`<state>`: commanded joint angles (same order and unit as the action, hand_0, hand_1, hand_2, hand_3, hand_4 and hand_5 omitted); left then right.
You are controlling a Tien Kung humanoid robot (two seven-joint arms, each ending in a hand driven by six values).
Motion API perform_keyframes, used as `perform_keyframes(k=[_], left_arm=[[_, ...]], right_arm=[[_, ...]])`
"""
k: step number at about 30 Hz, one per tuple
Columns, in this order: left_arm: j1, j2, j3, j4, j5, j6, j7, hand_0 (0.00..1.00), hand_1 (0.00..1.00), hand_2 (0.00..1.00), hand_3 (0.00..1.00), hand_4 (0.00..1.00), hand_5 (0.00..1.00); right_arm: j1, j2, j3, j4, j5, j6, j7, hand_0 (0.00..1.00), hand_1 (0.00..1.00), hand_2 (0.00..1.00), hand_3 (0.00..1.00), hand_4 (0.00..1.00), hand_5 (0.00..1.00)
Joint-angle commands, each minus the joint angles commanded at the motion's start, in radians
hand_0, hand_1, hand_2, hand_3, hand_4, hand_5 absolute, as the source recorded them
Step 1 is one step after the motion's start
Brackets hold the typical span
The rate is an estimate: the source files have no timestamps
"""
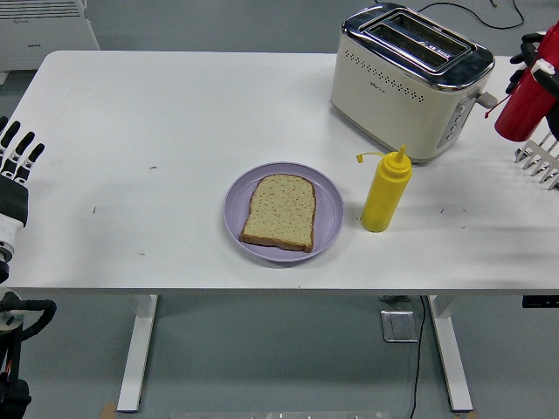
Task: Pick up the cup,pour liquid into bread,place the cup on the desk
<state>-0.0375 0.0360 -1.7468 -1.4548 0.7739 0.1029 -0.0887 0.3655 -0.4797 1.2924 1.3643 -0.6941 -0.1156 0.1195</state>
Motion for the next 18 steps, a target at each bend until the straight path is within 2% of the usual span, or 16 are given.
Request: perform_keyframes(k=[6,12,17,18], left_arm=[[-0.001,0.0,0.004,0.001,0.0,0.0,0.0,0.718,0.764,0.811,0.722,0.667,0.998],[-0.003,0.0,0.008,0.001,0.0,-0.001,0.0,0.718,0.764,0.811,0.722,0.667,0.998],[-0.003,-0.001,0.01,0.001,0.0,0.0,-0.001,0.718,0.764,0.81,0.722,0.667,0.998],[-0.003,-0.001,0.01,0.002,0.0,-0.001,-0.001,0.718,0.764,0.81,0.722,0.667,0.998]], right_arm=[[-0.051,0.007,-0.002,-0.044,-0.083,-0.028,0.067,0.174,0.271,0.372,0.435,0.456,0.336],[-0.07,0.026,-0.012,-0.11,-0.094,-0.046,0.136,0.174,0.271,0.372,0.435,0.456,0.336],[-0.077,0.057,-0.023,-0.178,-0.081,-0.046,0.198,0.185,0.274,0.374,0.432,0.46,0.342],[-0.077,0.063,-0.025,-0.192,-0.077,-0.049,0.209,0.198,0.27,0.369,0.43,0.479,0.369]])
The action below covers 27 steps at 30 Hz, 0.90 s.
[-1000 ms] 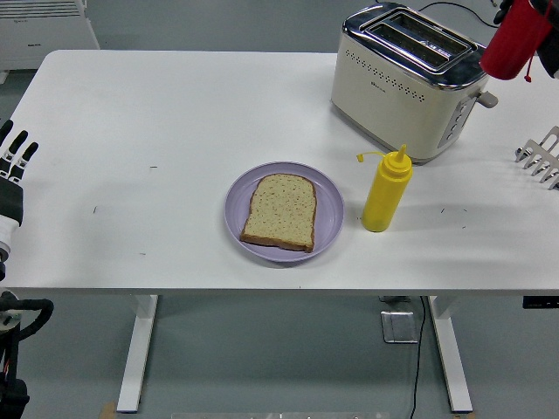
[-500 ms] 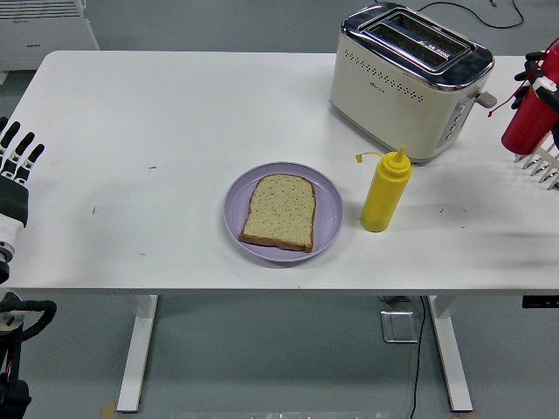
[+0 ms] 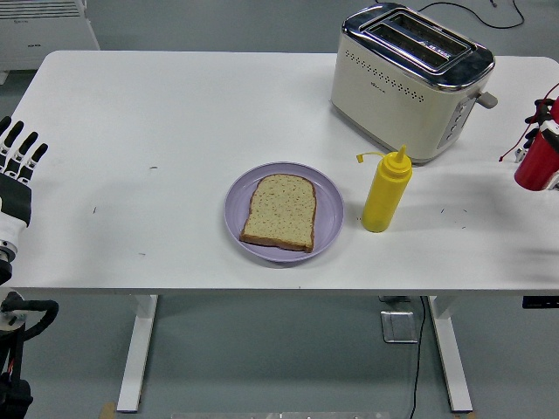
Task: Pick up the cup,pour liquid into bread,place the cup on the desk
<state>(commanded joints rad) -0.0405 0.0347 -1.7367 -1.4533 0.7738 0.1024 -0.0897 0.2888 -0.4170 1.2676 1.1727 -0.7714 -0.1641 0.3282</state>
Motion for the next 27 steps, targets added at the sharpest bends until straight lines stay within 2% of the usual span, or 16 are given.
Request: perform_keyframes(k=[9,17,20,24,25,27], left_arm=[[0.0,-0.001,0.003,0.001,0.0,-0.001,0.0,0.718,0.764,0.81,0.721,0.666,0.998],[-0.001,-0.002,0.006,0.004,0.0,-0.001,0.0,0.718,0.764,0.81,0.722,0.667,0.998],[-0.002,-0.003,0.006,0.006,0.0,-0.001,0.0,0.719,0.764,0.81,0.722,0.665,0.998],[-0.002,-0.003,0.008,0.007,0.0,-0.001,0.0,0.719,0.764,0.81,0.722,0.665,0.998],[-0.002,-0.003,0.008,0.007,0.0,-0.001,-0.001,0.719,0.763,0.81,0.722,0.666,0.998],[-0.002,-0.003,0.009,0.007,0.0,-0.001,-0.001,0.719,0.763,0.81,0.722,0.666,0.998]], right_arm=[[0.013,0.035,-0.016,-0.122,0.036,-0.014,0.064,0.202,0.273,0.372,0.431,0.481,0.366],[0.028,0.057,-0.035,-0.186,0.044,-0.032,0.107,0.203,0.272,0.372,0.431,0.482,0.367],[0.032,0.061,-0.041,-0.2,0.047,-0.04,0.124,0.232,0.28,0.374,0.431,0.481,0.359],[0.038,0.08,-0.065,-0.232,0.074,-0.081,0.181,0.232,0.28,0.374,0.431,0.481,0.359],[0.038,0.083,-0.067,-0.236,0.076,-0.087,0.189,0.283,0.297,0.377,0.431,0.482,0.354],[0.04,0.09,-0.075,-0.24,0.086,-0.1,0.207,0.283,0.297,0.377,0.431,0.482,0.354]])
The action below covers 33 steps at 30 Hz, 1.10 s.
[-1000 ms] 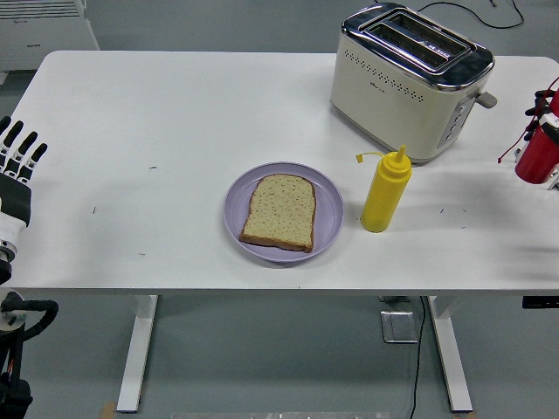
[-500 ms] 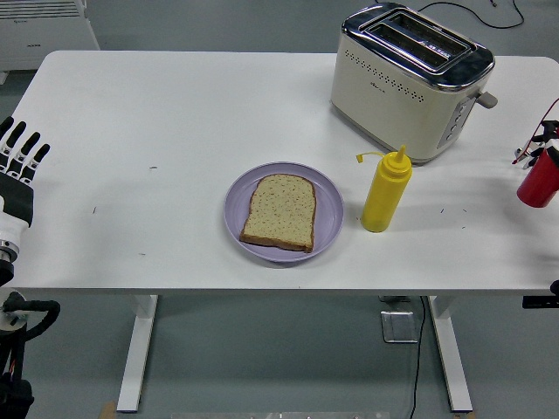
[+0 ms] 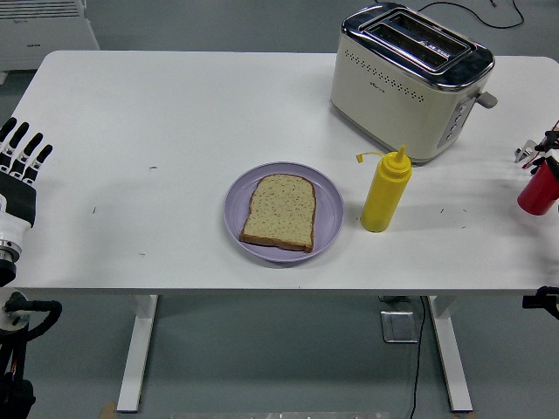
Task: Pick up the cup,pour liquid into bread,place the cup on the desk
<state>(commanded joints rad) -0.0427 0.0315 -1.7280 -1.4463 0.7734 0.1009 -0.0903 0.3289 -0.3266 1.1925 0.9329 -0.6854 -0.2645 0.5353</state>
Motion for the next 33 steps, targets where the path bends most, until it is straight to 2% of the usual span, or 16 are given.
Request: perform_keyframes(k=[9,10,15,16,19,21,22,27,28,33], left_arm=[[0.0,-0.001,0.0,0.002,0.0,0.0,0.0,0.719,0.764,0.81,0.722,0.667,0.998],[0.001,-0.001,-0.001,0.002,-0.001,0.0,-0.001,0.719,0.763,0.81,0.721,0.667,0.998],[0.0,-0.001,0.0,0.001,-0.001,0.0,-0.001,0.719,0.763,0.81,0.721,0.667,0.998],[0.0,-0.002,0.0,0.002,-0.001,0.0,-0.001,0.719,0.763,0.811,0.72,0.667,0.998],[-0.001,-0.002,0.001,0.001,-0.001,0.0,-0.001,0.719,0.763,0.811,0.72,0.667,0.998],[-0.002,-0.002,0.001,0.001,-0.001,0.001,-0.001,0.719,0.763,0.811,0.72,0.667,0.998],[-0.002,-0.002,0.0,0.001,-0.001,0.001,-0.001,0.719,0.764,0.81,0.721,0.667,0.998],[-0.001,-0.001,-0.001,0.001,-0.001,0.002,0.0,0.719,0.764,0.81,0.721,0.667,0.998],[-0.001,-0.001,-0.001,0.001,-0.001,0.002,-0.001,0.719,0.764,0.81,0.721,0.666,0.998],[-0.001,-0.002,0.001,0.001,-0.001,0.002,-0.001,0.719,0.764,0.81,0.721,0.666,0.998]], right_arm=[[0.0,0.016,-0.045,-0.018,0.022,-0.053,0.057,0.312,0.314,0.383,0.433,0.484,0.332],[-0.001,0.018,-0.051,-0.021,0.025,-0.057,0.061,0.345,0.339,0.398,0.438,0.483,0.319],[-0.004,0.027,-0.083,-0.032,0.026,-0.083,0.084,0.345,0.339,0.398,0.438,0.483,0.319],[-0.004,0.031,-0.091,-0.038,0.029,-0.092,0.095,0.415,0.378,0.418,0.443,0.49,0.309],[-0.007,0.038,-0.098,-0.039,0.035,-0.103,0.11,0.415,0.378,0.418,0.443,0.49,0.309],[-0.01,0.041,-0.098,-0.039,0.039,-0.108,0.11,0.415,0.378,0.418,0.443,0.49,0.309],[-0.012,0.043,-0.098,-0.039,0.042,-0.112,0.11,0.458,0.411,0.431,0.446,0.504,0.289],[-0.023,0.047,-0.099,-0.037,0.047,-0.126,0.11,0.458,0.411,0.431,0.446,0.504,0.289],[-0.025,0.05,-0.101,-0.038,0.056,-0.134,0.11,0.497,0.428,0.438,0.454,0.525,0.282],[-0.035,0.055,-0.111,-0.033,0.055,-0.146,0.11,0.497,0.428,0.438,0.454,0.525,0.282]])
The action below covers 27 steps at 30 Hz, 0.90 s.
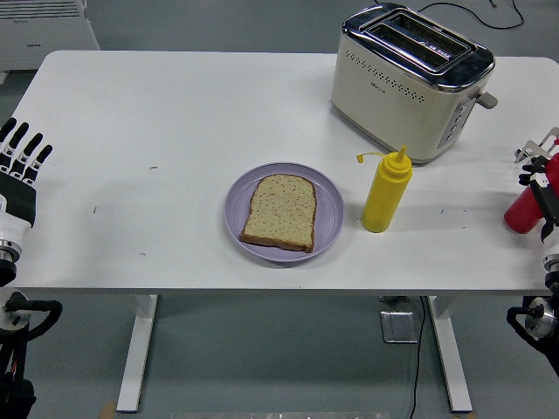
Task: Pick up the cup,pour liquid into bread,place the cup on the desk
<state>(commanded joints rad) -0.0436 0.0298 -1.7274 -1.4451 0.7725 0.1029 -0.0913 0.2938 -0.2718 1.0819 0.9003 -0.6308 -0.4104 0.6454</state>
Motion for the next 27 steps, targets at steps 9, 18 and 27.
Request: perform_keyframes(k=[9,18,27], left_arm=[[0.0,0.0,-0.001,-0.001,-0.001,0.001,-0.001,0.719,0.763,0.81,0.721,0.668,0.998],[0.0,0.0,-0.001,0.0,-0.001,0.0,-0.001,0.719,0.763,0.81,0.721,0.667,0.998],[0.0,0.001,-0.001,-0.002,0.001,0.002,-0.013,0.719,0.763,0.81,0.719,0.667,0.998]], right_arm=[[-0.014,0.005,-0.003,0.011,-0.026,-0.017,0.0,0.664,0.551,0.497,0.539,0.701,0.312],[-0.035,0.014,0.011,0.018,-0.059,-0.051,0.0,0.726,0.616,0.57,0.642,0.74,0.321],[-0.057,0.023,0.046,0.037,-0.103,-0.069,0.0,0.898,0.82,0.891,0.947,0.816,0.324]])
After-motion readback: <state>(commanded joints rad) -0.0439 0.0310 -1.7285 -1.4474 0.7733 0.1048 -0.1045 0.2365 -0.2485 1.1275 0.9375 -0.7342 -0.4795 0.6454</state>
